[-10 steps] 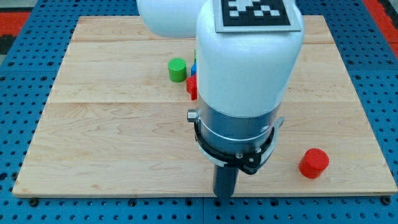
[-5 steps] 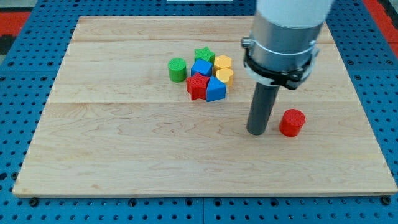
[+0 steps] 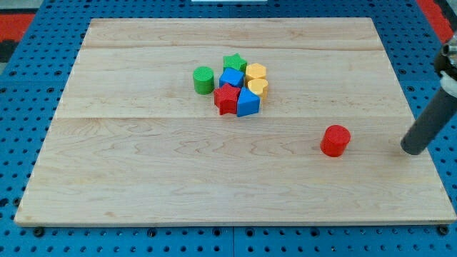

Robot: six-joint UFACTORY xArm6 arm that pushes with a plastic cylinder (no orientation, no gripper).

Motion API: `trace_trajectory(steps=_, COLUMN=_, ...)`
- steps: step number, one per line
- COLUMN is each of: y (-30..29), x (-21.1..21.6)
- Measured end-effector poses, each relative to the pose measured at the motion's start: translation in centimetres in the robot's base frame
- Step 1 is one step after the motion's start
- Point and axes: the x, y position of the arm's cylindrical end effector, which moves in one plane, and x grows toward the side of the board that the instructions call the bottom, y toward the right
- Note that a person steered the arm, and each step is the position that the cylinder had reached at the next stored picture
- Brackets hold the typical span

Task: Move red circle towards red star

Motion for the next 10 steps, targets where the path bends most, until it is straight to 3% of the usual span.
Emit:
trace_trajectory(steps=1, y=-0.4, x=-0.3)
trace_trajectory(steps=2, y=-2.6, x=2.0)
trace_trajectory(steps=3, y=-10.2, x=0.3)
trace_trajectory(steps=4, y=-19.4, x=-5.5)
trace_trajectory(steps=5, y=-23.1, x=-6.8)
trace_trajectory(steps=8, y=-23.7, x=-5.5)
trace_trajectory(steps=9, y=-28.5, x=-7.6)
trace_trajectory(steps=10, y=-28.4, x=-7.6)
